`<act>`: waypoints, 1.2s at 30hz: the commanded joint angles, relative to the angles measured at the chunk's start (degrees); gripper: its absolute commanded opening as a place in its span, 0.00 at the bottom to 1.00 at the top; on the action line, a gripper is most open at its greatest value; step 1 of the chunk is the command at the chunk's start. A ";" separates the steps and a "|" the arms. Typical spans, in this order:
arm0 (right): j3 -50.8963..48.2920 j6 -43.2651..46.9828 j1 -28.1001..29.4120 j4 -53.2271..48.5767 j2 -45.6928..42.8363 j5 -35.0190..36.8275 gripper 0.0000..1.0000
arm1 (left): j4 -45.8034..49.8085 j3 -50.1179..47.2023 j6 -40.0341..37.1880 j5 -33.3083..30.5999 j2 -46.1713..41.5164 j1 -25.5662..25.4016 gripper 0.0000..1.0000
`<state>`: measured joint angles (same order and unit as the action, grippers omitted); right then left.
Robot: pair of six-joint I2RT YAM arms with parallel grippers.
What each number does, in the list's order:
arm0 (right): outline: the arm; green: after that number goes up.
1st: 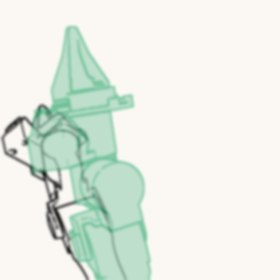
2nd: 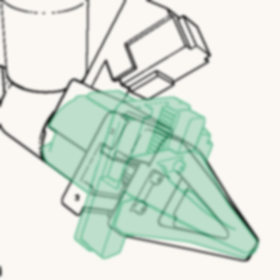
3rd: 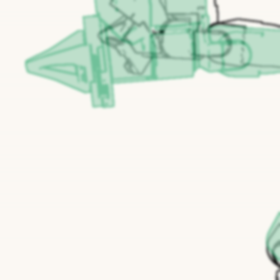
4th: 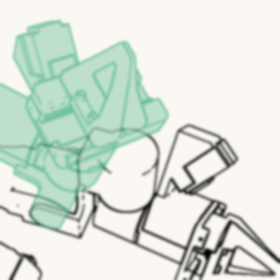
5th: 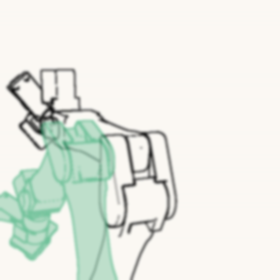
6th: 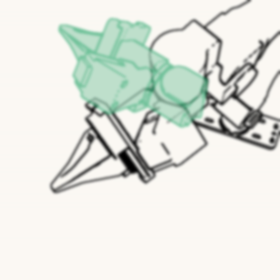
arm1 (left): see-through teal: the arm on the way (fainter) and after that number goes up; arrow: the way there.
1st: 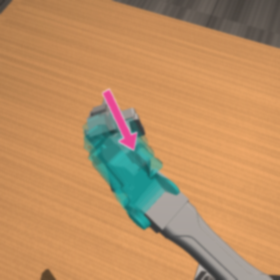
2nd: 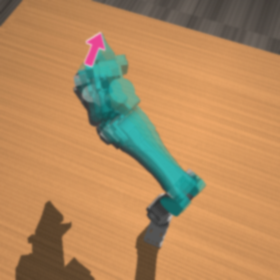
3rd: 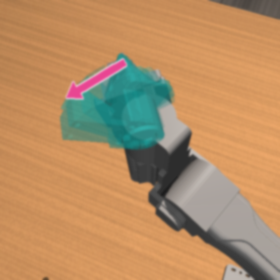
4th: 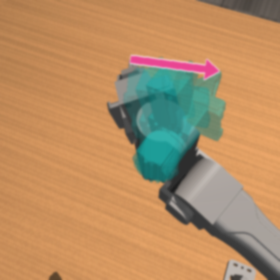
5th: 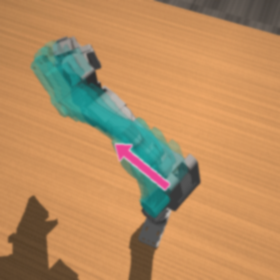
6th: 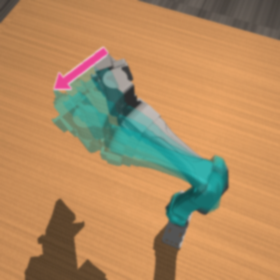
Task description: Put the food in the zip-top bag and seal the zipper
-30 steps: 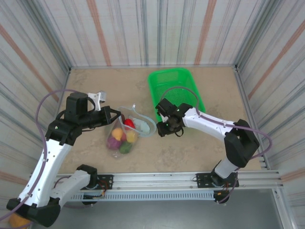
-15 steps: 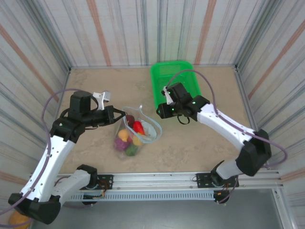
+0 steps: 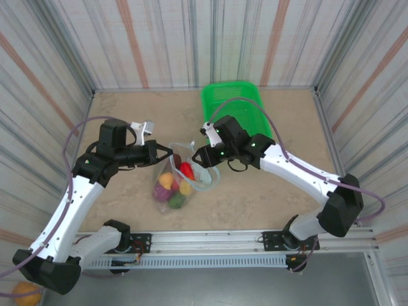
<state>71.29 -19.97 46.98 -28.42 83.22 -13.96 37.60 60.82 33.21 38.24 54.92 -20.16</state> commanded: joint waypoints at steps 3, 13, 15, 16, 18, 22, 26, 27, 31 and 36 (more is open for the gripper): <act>6.77 2.14 1.87 -2.43 5.35 5.16 0.44 | -3.55 0.50 1.34 4.72 -1.05 -2.12 0.00; 12.86 6.40 2.09 -3.72 4.21 7.05 0.00 | -2.08 5.46 -3.69 2.94 -4.29 -4.80 0.40; 13.84 8.23 1.75 -3.48 3.53 6.56 0.00 | -1.73 9.38 -5.63 3.97 -4.41 -4.80 0.51; 14.27 8.98 1.57 -3.33 3.34 6.38 0.00 | -1.43 11.19 -6.32 4.28 -4.15 -4.83 0.52; 14.97 11.16 0.99 -2.09 2.51 4.39 0.00 | -0.36 15.18 -8.42 3.94 -3.26 -5.35 0.53; 13.17 15.97 -0.88 4.82 -0.10 -5.86 0.00 | 6.22 21.58 -14.24 -4.39 -1.20 -6.55 0.53; 10.96 20.83 -1.82 11.39 -2.43 -11.26 0.00 | 9.67 22.32 -19.45 -15.77 -0.86 -6.73 0.51; 11.85 21.70 -2.25 11.09 -2.17 -13.21 0.00 | 9.77 21.64 -20.71 -17.72 -0.78 -6.81 0.50; 15.25 30.06 -2.20 5.85 -0.88 -17.97 0.00 | 9.35 18.21 -27.42 -18.40 0.07 -8.82 0.48; 12.38 43.90 -1.28 -0.04 -2.20 -21.09 0.00 | 5.37 12.46 -40.33 -20.57 -3.85 -16.16 0.49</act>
<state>84.33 12.38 45.10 -24.86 82.48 -29.50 44.47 75.85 4.12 20.45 54.19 -33.26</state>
